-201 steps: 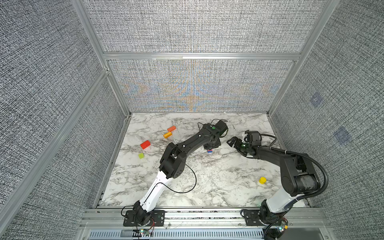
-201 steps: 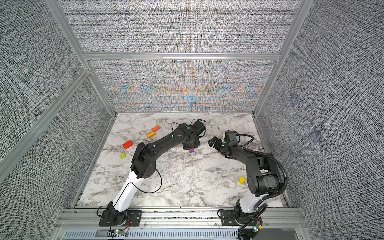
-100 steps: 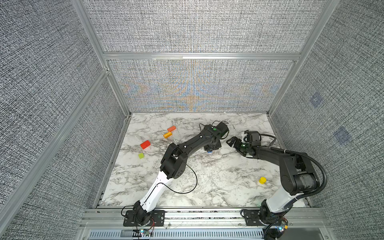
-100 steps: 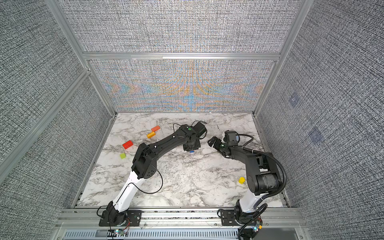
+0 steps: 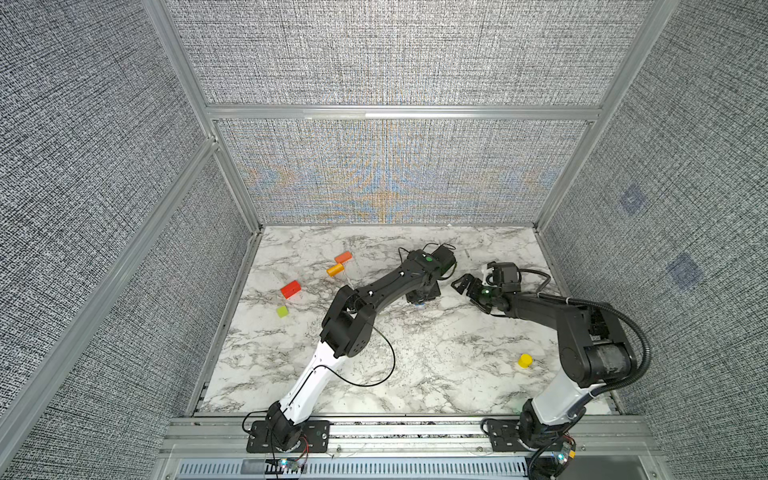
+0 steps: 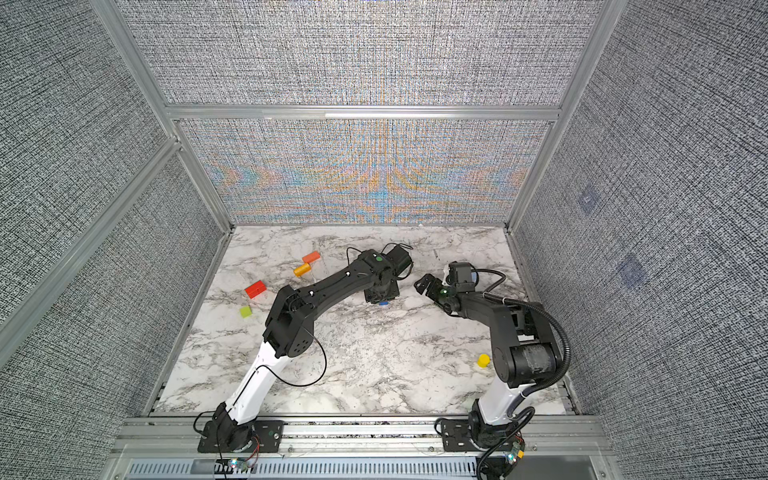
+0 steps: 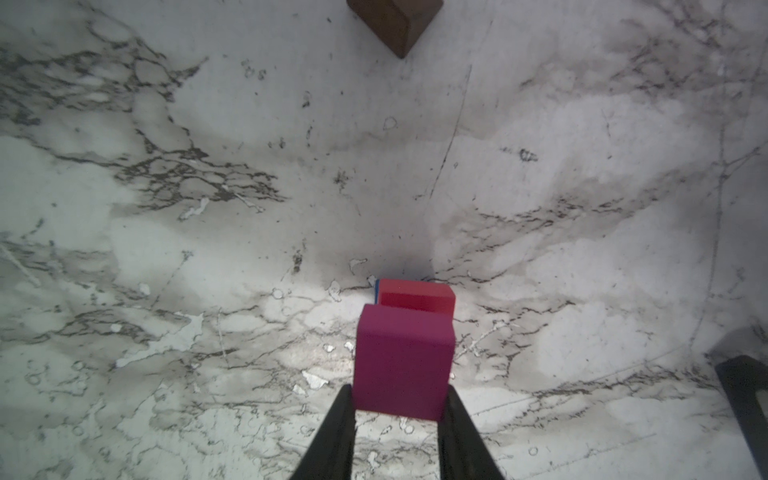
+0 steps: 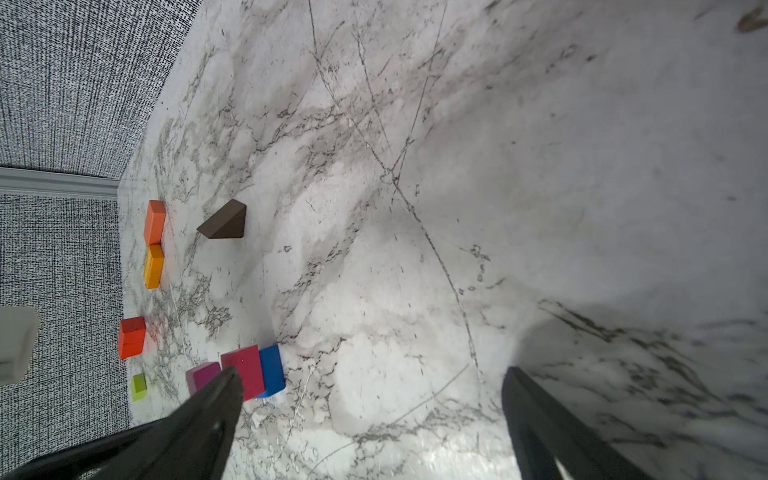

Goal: Build the wood block tower
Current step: 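Lower the magenta cube onto the pink cube with the left gripper, then open the left gripper and raise it off the stack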

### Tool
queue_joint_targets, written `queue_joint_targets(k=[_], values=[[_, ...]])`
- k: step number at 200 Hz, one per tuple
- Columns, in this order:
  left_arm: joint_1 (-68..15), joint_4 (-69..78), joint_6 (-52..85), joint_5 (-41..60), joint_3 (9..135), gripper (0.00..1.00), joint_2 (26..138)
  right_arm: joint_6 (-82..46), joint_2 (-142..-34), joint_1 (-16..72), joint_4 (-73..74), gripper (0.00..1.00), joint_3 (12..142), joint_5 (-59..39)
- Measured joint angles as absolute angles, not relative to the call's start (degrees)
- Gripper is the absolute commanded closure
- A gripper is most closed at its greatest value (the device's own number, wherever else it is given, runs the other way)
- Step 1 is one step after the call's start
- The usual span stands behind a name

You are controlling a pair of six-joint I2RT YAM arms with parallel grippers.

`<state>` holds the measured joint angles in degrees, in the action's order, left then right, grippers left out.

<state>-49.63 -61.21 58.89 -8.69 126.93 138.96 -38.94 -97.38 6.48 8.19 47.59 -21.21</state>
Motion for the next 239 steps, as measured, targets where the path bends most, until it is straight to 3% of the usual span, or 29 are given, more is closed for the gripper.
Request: queue_joint_targets(k=[114, 147, 239], values=[[-49.6, -60.9, 58.5, -8.4, 128.0, 0.71, 139.9, -39.2, -98.3, 6.5, 9.8, 0.01, 47.2, -21.9], [-49.6, -60.9, 58.5, -8.1, 128.1, 0.66, 140.0, -39.2, -98.3, 6.5, 9.9, 0.01, 47.2, -21.9], [-49.6, -61.6, 57.1, -7.8, 129.7, 0.3, 140.0, -39.2, -98.3, 6.6, 10.7, 0.01, 46.9, -22.6]])
